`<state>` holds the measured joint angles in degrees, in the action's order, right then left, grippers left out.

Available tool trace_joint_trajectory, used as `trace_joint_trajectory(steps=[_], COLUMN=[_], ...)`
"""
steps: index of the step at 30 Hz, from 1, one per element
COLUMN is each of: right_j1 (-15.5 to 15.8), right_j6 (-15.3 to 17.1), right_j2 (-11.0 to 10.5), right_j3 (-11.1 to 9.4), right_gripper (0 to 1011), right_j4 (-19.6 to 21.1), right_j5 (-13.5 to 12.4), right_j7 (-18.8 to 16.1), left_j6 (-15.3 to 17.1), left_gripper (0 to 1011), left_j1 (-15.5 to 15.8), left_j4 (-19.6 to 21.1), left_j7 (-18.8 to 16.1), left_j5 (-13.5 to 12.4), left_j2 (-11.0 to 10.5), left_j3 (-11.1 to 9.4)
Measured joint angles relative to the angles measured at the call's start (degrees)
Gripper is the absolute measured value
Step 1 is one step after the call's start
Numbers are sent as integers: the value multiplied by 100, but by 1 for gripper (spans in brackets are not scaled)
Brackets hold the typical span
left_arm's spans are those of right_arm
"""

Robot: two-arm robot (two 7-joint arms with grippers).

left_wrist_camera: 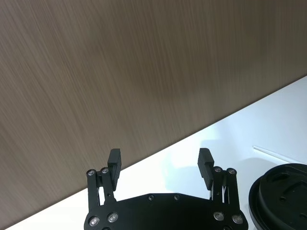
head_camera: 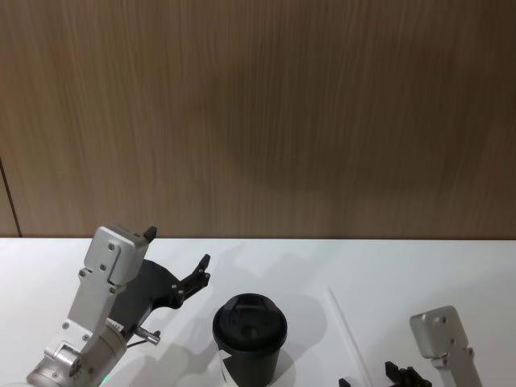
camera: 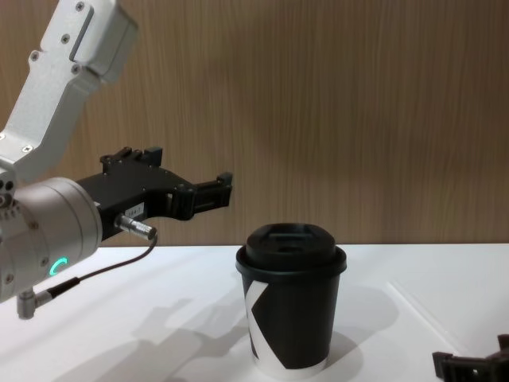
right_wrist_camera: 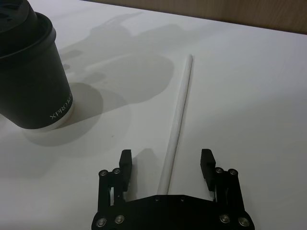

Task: Pick up the straw with one hand, pass it to the other hand, and insert it into the cup.

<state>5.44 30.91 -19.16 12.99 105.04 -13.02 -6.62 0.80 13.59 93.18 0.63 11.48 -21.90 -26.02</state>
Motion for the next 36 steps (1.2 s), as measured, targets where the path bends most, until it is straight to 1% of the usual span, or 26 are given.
trace_joint_trajectory(steps=[5,8,9,10,12,13,14,16,17,18,19,20,22,23,26,29,36], right_j1=[0,0,0,0,0,0,0,0,0,0,0,0,1,1,1,1,0], right_j6=[8,12,14,14,16,17,17,19,19,20,20,21,24,25,28,28,28], right_j2=[-2,-3,-4,-4,-5,-6,-6,-6,-6,-6,-6,-7,-6,-6,-6,-6,-6], right_j3=[0,0,0,0,1,1,1,1,1,1,1,1,1,1,1,1,0], right_gripper=[791,684,684,615,575,515,493,411,393,351,351,291,278,208,115,62,17], right_j4=[0,1,1,1,1,1,0,-1,-1,-1,-1,-1,-2,-2,-2,-2,-1], right_j5=[4,6,7,7,8,9,9,11,11,12,12,12,12,12,13,14,13], right_j7=[-5,-7,-8,-8,-9,-10,-11,-11,-11,-11,-11,-11,-11,-11,-11,-11,-11], left_j6=[0,0,0,0,0,0,0,0,0,0,0,0,0,0,0,0,0], left_gripper=[1003,1003,1003,1003,1003,1003,1003,1003,1003,1003,1003,1003,1003,1003,1003,1003,1003], left_j1=[0,0,0,0,0,0,0,0,0,0,0,0,0,0,0,0,0], left_j4=[0,0,0,0,0,0,0,0,0,0,0,0,0,0,0,0,0], left_j7=[0,0,0,0,0,0,0,0,0,0,0,0,0,0,0,0,0], left_j5=[0,0,0,0,0,0,0,0,0,0,0,0,0,0,0,0,0], left_j2=[0,0,0,0,0,0,0,0,0,0,0,0,0,0,0,0,0], left_j3=[0,0,0,0,0,0,0,0,0,0,0,0,0,0,0,0,0])
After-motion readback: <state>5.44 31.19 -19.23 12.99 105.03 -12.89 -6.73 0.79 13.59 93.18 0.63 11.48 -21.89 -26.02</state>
